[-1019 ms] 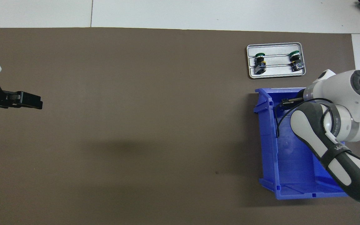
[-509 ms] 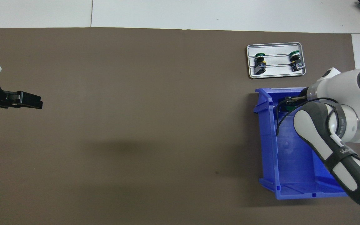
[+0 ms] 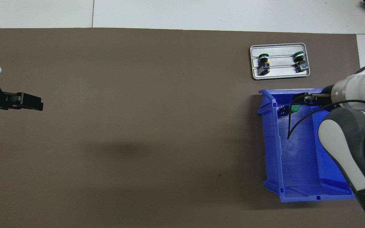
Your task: Place and press button with both arms
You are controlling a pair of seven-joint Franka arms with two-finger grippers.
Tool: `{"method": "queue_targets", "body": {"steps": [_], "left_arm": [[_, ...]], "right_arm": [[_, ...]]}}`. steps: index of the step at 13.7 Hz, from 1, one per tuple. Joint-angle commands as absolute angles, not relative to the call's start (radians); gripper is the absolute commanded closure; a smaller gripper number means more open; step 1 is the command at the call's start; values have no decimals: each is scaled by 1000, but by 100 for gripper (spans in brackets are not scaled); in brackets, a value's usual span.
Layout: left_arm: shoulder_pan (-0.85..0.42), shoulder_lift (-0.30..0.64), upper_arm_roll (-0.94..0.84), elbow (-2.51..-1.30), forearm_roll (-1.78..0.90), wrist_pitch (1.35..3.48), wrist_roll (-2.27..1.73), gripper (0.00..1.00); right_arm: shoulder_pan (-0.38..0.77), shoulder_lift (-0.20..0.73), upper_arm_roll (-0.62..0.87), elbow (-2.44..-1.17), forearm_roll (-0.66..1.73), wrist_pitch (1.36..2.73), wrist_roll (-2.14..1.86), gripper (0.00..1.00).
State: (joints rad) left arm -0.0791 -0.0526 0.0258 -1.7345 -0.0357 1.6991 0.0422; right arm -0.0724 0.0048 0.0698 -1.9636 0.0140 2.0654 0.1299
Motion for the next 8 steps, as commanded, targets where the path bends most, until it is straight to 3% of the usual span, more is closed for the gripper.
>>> {"method": "queue_targets", "body": {"steps": [1, 6, 8], "left_arm": [[-69, -67, 17, -1749, -20, 1701, 37, 0], [-69, -67, 17, -1749, -20, 1701, 37, 0], [-69, -67, 17, -1749, -21, 1701, 37, 0]], "right_arm": [[-42, 8, 74, -1841, 28, 1947, 219, 3], [-6, 20, 74, -1597, 20, 1706, 233, 2], [-6, 18, 74, -1566, 17, 1666, 233, 1]]}}
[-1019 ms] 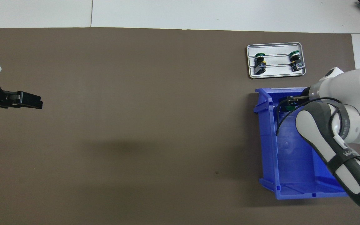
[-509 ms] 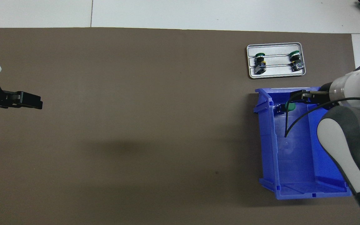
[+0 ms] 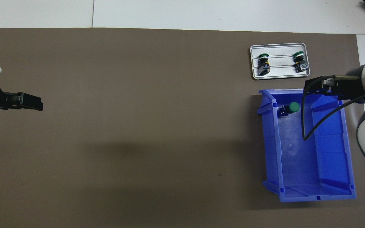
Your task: Place and press button with both arms
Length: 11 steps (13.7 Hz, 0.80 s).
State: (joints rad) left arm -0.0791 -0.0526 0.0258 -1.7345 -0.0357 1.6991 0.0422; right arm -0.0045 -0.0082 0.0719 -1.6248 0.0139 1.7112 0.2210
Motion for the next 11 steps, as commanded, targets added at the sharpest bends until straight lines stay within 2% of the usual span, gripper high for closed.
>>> {"method": "queue_targets", "body": {"steps": [1, 11], "left_arm": [[-69, -67, 17, -1749, -20, 1701, 37, 0], [-69, -67, 17, -1749, -21, 1701, 37, 0]], "right_arm": [[-8, 14, 74, -1568, 14, 1660, 233, 1], [-15, -9, 72, -1608, 14, 1635, 216, 0]]}}
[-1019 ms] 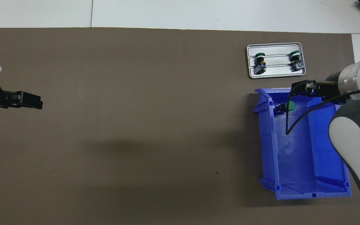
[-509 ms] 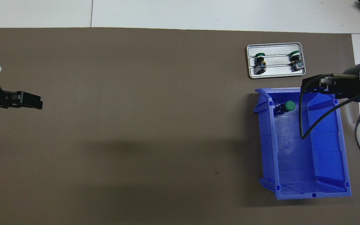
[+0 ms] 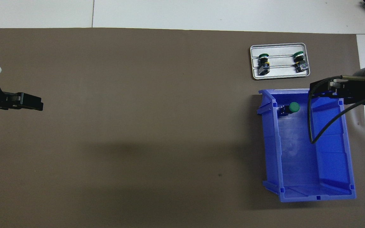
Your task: Place and press button with both arms
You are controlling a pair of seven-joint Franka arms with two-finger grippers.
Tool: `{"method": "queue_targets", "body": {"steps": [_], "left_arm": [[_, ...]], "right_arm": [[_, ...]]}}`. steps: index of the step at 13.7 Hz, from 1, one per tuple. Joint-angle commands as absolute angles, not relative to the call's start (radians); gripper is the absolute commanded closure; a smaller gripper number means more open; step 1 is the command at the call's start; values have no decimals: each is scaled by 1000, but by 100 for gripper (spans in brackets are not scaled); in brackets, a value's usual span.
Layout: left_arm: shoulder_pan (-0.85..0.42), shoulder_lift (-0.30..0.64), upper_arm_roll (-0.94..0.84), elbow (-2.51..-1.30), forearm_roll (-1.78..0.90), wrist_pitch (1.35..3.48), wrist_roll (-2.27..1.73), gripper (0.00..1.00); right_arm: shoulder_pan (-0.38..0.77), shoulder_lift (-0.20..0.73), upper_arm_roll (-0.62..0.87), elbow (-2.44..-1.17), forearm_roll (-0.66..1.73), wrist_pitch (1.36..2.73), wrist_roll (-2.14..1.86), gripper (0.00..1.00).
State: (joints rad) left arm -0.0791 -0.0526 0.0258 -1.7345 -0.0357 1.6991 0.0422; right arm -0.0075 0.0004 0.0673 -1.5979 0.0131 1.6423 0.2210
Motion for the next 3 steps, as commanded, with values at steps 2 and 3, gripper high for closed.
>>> {"method": "queue_targets", "body": {"steps": [2, 3], "left_arm": [[-69, -67, 17, -1749, -21, 1700, 37, 0], [-69, -67, 17, -1749, -20, 1701, 37, 0]], "right_arm": [[-17, -8, 72, -1608, 14, 1644, 218, 0], [-20, -8, 72, -1606, 14, 1646, 216, 0]]}}
